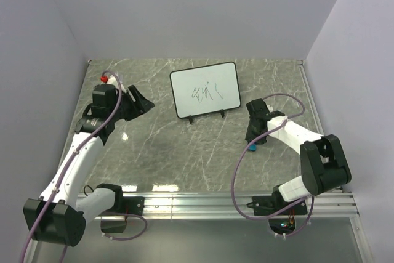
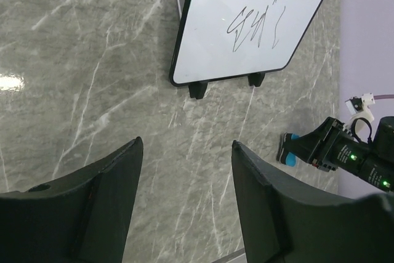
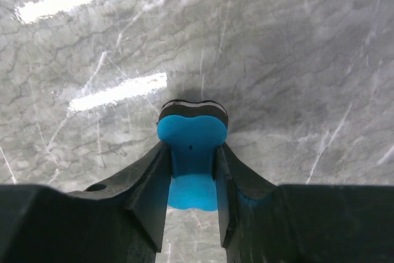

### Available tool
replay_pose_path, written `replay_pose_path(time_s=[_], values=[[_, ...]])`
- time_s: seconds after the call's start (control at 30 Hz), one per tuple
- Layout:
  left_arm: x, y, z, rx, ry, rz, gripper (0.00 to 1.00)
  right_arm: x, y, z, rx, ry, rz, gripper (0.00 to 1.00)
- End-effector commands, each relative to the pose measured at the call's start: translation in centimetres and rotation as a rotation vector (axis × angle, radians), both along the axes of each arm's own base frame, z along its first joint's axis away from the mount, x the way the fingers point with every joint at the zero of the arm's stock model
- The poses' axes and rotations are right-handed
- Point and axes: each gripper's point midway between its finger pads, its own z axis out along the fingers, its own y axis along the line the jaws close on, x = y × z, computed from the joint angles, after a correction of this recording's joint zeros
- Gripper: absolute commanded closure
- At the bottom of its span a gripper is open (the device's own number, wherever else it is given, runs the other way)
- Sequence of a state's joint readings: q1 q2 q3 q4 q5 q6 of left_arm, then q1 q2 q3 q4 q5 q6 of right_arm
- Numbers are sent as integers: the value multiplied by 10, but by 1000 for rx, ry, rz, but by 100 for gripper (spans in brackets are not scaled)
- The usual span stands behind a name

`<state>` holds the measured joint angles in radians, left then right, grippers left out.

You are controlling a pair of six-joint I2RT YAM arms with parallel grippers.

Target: Erase the whiteboard

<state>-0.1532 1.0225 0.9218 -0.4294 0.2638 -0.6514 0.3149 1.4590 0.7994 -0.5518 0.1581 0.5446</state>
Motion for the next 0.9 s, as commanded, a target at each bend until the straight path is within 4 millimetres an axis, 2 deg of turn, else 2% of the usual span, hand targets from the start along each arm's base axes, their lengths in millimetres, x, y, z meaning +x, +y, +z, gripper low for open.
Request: replay_pose_path(time_s=[0.0,0.13,0.17,0.23,0.47,0.5,0.53,0.57,0.67,0.7,0.73,0.77,0.83,0.87], values=[[12,-7,6,-9,-27,-24,35,0,-2,9,-19,-20,3,100],[36,-15,3,18,-32,-81,30,-1,2,11,8,-21,9,100],[42,-17,3,21,-34,-94,18,0,3,13,16,-24,8,100],[65,-22,2,36,-49,-114,9,3,8,20,41,-48,15,100],[140,-56,3,-18,-165,-269,7,6,22,45,128,-116,41,100],[151,-63,-15,-42,-135,-301,8,6,23,48,139,-123,42,100],[164,-69,-3,-59,-187,-320,9,3,23,52,146,-137,42,100],[173,-73,-3,-72,-199,-333,10,1,22,54,147,-140,42,100],[201,-85,-12,-108,-205,-369,13,-7,19,60,154,-161,35,100],[210,-86,-28,-112,-180,-367,13,-9,19,61,156,-164,29,100],[221,-88,-21,-114,-205,-369,12,-13,17,63,157,-172,26,100],[227,-89,-23,-121,-204,-374,12,-15,15,62,153,-171,22,100],[243,-96,-34,-153,-191,-385,12,-19,11,64,142,-180,10,100],[247,-100,-48,-175,-170,-408,13,-20,10,65,140,-183,6,100]])
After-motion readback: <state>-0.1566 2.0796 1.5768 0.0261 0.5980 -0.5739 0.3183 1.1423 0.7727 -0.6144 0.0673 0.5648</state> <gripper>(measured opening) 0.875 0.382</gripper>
